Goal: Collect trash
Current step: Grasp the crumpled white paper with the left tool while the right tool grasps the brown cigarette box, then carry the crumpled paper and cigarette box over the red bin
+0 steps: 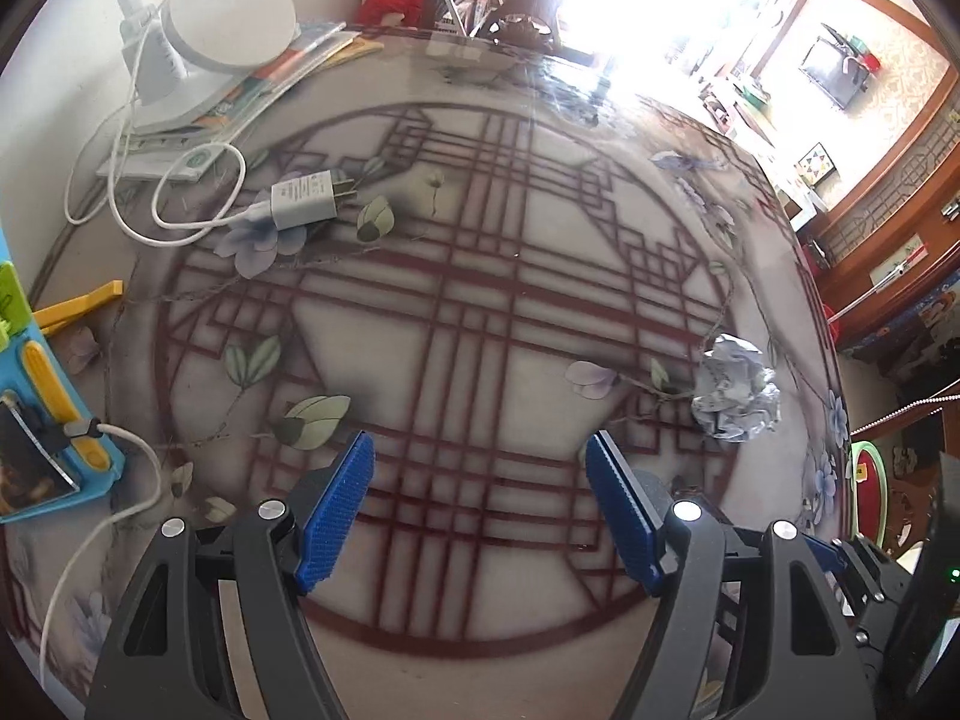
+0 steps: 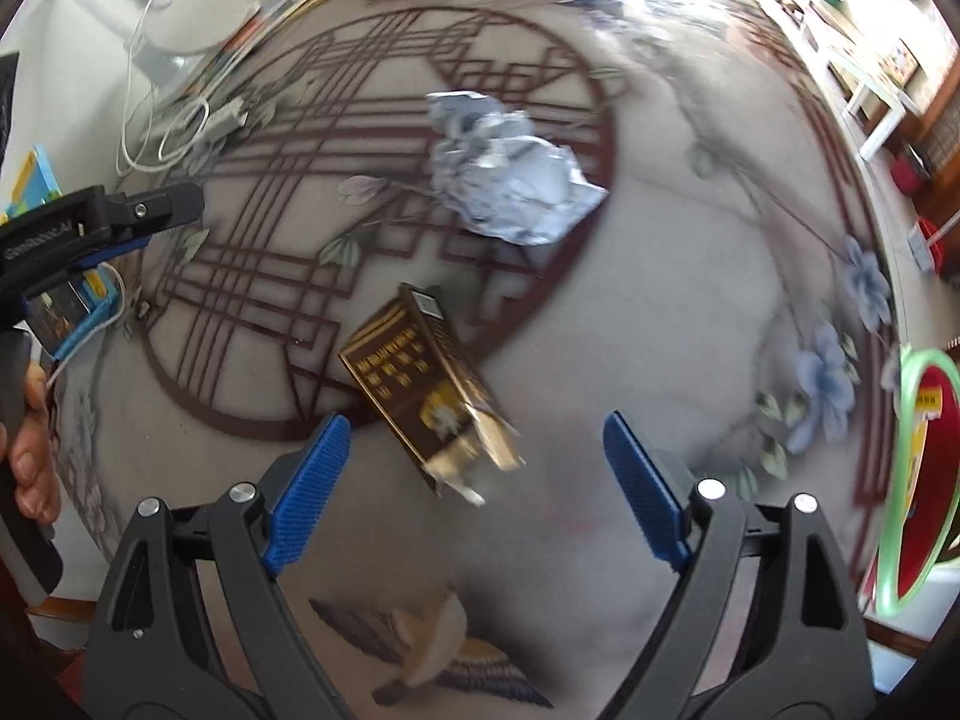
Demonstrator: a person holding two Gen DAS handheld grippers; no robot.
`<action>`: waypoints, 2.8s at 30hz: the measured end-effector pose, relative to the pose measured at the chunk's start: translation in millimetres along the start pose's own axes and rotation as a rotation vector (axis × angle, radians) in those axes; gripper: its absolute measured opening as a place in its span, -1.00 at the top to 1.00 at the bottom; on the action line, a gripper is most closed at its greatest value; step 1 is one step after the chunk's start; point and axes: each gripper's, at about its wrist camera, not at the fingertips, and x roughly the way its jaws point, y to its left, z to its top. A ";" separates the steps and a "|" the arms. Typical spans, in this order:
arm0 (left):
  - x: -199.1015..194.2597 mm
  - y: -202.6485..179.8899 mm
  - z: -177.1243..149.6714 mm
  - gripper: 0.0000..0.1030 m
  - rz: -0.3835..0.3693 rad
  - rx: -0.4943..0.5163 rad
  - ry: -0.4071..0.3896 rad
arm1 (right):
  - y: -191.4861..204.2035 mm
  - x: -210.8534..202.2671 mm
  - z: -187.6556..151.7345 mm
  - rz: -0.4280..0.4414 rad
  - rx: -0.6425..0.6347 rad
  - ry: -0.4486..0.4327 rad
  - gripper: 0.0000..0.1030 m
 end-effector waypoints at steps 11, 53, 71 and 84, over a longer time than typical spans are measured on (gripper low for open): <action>17.2 -22.6 18.6 -0.35 -0.120 0.085 -0.016 | 26.2 29.1 4.1 -0.023 -0.077 0.069 0.21; -6.1 -120.6 15.5 0.07 -0.205 0.284 -0.050 | -55.6 -95.2 -34.5 -0.027 0.323 -0.240 0.22; -42.7 -141.9 3.8 0.07 -0.223 0.315 -0.109 | -72.3 -119.9 -52.0 -0.048 0.352 -0.298 0.22; -52.8 -174.0 -10.5 0.07 -0.250 0.370 -0.121 | -90.8 -138.4 -73.6 -0.072 0.400 -0.331 0.22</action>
